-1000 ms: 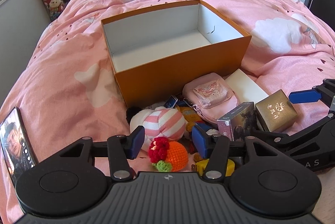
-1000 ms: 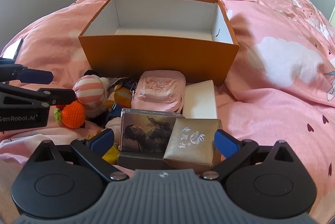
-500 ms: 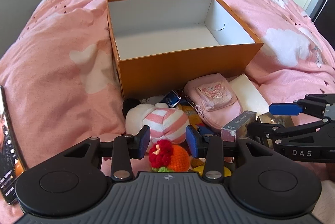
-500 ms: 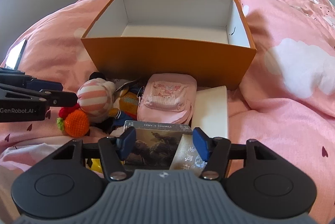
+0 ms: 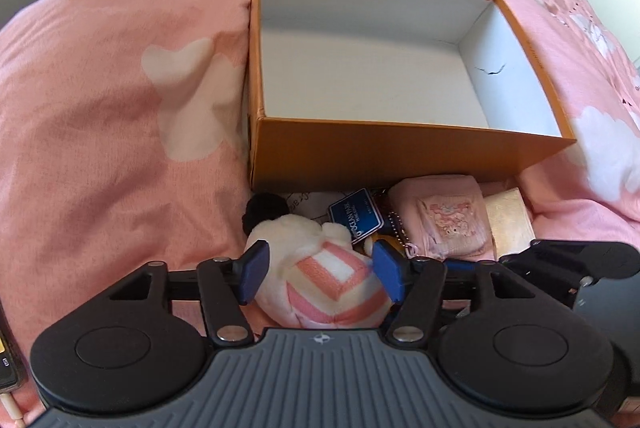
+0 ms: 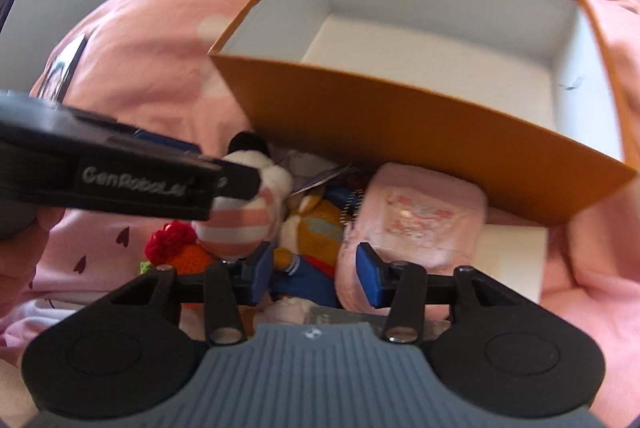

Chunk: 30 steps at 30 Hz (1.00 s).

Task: Organize objects
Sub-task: 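Reach the left gripper toward the striped white plush beside the box, then grasp the striped plush with the left gripper while the right grasps the fox plush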

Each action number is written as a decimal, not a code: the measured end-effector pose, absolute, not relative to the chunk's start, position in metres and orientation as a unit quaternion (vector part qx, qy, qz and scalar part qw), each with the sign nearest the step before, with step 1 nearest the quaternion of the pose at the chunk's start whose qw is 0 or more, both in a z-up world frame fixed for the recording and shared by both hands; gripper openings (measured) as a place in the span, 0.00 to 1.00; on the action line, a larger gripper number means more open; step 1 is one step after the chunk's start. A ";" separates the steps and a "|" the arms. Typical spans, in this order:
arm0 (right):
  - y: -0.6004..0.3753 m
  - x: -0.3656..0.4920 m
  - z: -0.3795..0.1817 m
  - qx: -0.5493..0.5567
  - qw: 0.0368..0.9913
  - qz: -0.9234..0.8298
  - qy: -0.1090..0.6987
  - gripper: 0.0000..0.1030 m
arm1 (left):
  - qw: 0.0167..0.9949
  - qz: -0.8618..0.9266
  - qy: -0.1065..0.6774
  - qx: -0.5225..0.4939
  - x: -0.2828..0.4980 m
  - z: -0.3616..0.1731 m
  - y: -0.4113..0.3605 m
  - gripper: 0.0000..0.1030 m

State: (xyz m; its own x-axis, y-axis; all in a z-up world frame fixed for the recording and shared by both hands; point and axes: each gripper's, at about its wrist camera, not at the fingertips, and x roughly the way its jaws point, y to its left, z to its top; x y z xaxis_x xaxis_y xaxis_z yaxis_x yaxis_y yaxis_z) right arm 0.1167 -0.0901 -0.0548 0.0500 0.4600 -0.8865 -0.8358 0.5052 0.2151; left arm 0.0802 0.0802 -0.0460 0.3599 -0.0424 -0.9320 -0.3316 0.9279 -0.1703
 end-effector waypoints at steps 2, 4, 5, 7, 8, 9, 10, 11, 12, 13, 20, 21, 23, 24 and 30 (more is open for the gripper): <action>-0.082 0.116 -0.063 -0.202 0.684 0.469 0.521 0.47 | 0.797 0.092 0.566 -0.190 0.082 -0.050 0.086 0.73; -0.074 0.116 -0.069 -0.221 0.674 0.471 0.524 0.47 | 0.786 0.090 0.574 -0.212 0.084 -0.055 0.092 0.74; -0.070 0.115 -0.071 -0.232 0.672 0.472 0.522 0.47 | 0.780 0.091 0.579 -0.220 0.085 -0.057 0.093 0.75; -0.063 0.114 -0.074 -0.250 0.665 0.474 0.521 0.48 | 0.770 0.091 0.587 -0.233 0.088 -0.062 0.096 0.78; -0.060 0.112 -0.075 -0.260 0.661 0.474 0.520 0.48 | 0.765 0.089 0.591 -0.242 0.090 -0.064 0.097 0.78; -0.057 0.110 -0.077 -0.272 0.659 0.475 0.516 0.48 | 0.759 0.091 0.594 -0.249 0.091 -0.066 0.098 0.79; -0.054 0.108 -0.078 -0.283 0.657 0.476 0.512 0.48 | 0.756 0.092 0.597 -0.253 0.092 -0.068 0.099 0.82; -0.052 0.106 -0.079 -0.293 0.656 0.477 0.506 0.48 | 0.753 0.091 0.601 -0.253 0.093 -0.070 0.099 0.84; -0.050 0.103 -0.079 -0.304 0.655 0.478 0.500 0.48 | 0.751 0.090 0.602 -0.254 0.094 -0.072 0.099 0.85; -0.049 0.099 -0.077 -0.314 0.655 0.480 0.492 0.47 | 0.749 0.092 0.604 -0.256 0.095 -0.074 0.100 0.86; -0.048 0.095 -0.077 -0.319 0.641 0.501 0.485 0.36 | 0.728 0.096 0.619 -0.278 0.097 -0.091 0.103 0.93; -0.047 0.096 -0.080 -0.323 0.641 0.500 0.485 0.36 | 0.728 0.096 0.619 -0.279 0.097 -0.092 0.103 0.93; -0.044 0.099 -0.084 -0.326 0.641 0.498 0.485 0.36 | 0.728 0.094 0.618 -0.284 0.094 -0.093 0.104 0.93; -0.044 0.100 -0.085 -0.326 0.640 0.498 0.486 0.36 | 0.727 0.091 0.617 -0.287 0.092 -0.093 0.105 0.93; -0.053 0.116 -0.078 -0.283 0.656 0.489 0.501 0.21 | 0.740 0.074 0.604 -0.287 0.079 -0.086 0.105 0.79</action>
